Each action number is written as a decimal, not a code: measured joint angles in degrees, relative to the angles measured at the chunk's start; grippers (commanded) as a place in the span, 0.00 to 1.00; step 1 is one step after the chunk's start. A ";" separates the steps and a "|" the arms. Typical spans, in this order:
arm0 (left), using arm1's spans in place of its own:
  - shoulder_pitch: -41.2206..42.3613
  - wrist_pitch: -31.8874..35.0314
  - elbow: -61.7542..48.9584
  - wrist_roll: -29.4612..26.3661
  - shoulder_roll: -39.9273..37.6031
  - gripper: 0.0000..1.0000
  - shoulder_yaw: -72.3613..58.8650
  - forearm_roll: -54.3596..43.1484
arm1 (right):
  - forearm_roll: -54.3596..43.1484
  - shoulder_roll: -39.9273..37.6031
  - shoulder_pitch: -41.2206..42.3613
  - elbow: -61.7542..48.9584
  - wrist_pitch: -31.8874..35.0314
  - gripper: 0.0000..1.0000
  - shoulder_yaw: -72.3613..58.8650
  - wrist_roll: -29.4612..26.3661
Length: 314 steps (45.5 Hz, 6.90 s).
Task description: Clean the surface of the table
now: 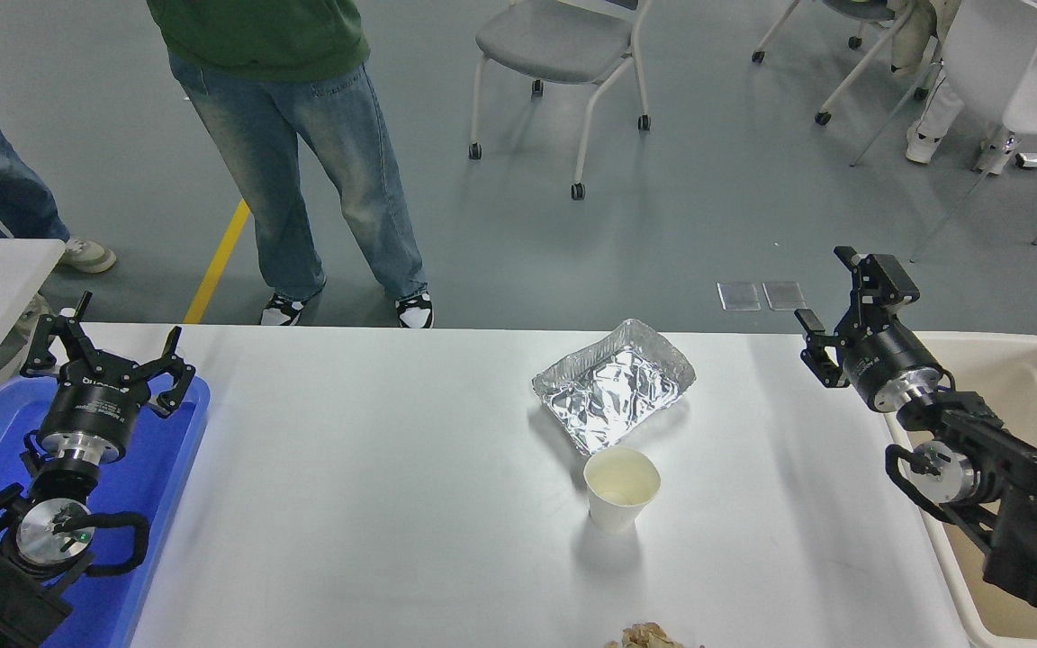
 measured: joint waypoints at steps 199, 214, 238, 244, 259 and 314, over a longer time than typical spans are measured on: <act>0.00 0.01 0.00 -0.02 -0.01 1.00 0.00 0.00 | -55.57 -0.09 20.67 30.86 -1.03 0.68 -38.00 -31.66; 0.00 0.01 0.00 -0.02 0.00 1.00 0.00 0.00 | -55.45 0.40 20.98 30.39 -0.87 0.00 -38.10 -31.83; 0.00 0.01 0.00 -0.02 0.00 1.00 0.00 0.00 | -54.19 -1.63 22.32 31.62 0.22 0.00 -37.28 -31.89; 0.00 0.01 0.00 -0.02 0.00 1.00 0.00 0.00 | -53.60 -2.82 23.12 32.66 0.41 0.00 -37.10 -31.89; 0.00 0.01 0.00 -0.02 0.01 1.00 0.00 0.00 | -50.75 -9.80 27.98 39.43 1.43 0.00 -36.88 -31.83; 0.01 0.01 0.00 -0.03 0.00 1.00 0.00 0.01 | -41.26 -35.82 51.80 50.40 21.30 0.00 -32.79 -31.81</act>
